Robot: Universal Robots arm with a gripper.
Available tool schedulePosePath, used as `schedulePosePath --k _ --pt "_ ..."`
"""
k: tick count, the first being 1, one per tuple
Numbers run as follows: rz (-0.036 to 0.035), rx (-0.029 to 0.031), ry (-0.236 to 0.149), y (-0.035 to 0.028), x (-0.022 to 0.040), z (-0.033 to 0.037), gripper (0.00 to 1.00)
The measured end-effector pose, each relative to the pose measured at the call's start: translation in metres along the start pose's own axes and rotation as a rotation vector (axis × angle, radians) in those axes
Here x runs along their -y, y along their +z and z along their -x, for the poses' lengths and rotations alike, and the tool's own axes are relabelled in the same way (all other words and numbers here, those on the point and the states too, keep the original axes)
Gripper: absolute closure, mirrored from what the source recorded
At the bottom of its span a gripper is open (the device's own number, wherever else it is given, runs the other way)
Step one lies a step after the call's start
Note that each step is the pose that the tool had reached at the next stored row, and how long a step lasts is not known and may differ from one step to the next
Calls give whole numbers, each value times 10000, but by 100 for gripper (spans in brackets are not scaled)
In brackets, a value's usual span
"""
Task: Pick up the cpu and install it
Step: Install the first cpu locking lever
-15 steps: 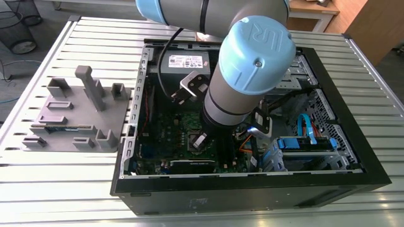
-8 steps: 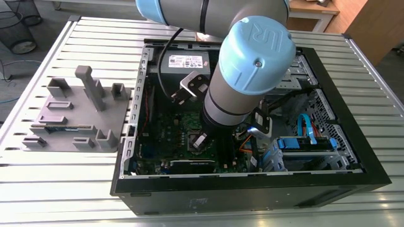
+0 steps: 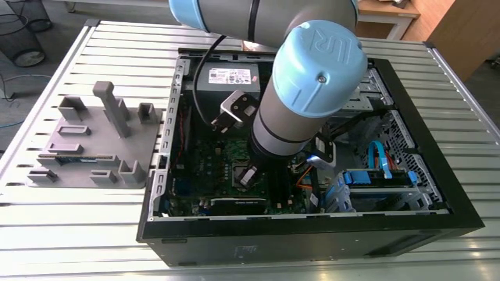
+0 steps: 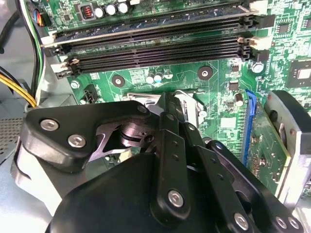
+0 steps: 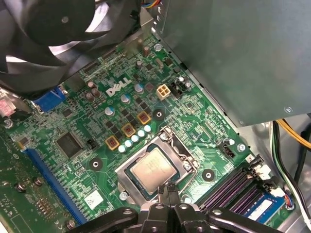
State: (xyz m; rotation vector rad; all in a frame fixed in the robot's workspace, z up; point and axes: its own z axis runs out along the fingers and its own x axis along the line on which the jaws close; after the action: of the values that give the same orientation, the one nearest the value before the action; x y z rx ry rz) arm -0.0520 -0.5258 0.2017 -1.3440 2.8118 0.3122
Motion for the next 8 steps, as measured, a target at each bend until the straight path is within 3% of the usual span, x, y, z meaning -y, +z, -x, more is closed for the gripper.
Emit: schedulePosePath --k 8 --pt "13 -20 -111 7 17 12 89"
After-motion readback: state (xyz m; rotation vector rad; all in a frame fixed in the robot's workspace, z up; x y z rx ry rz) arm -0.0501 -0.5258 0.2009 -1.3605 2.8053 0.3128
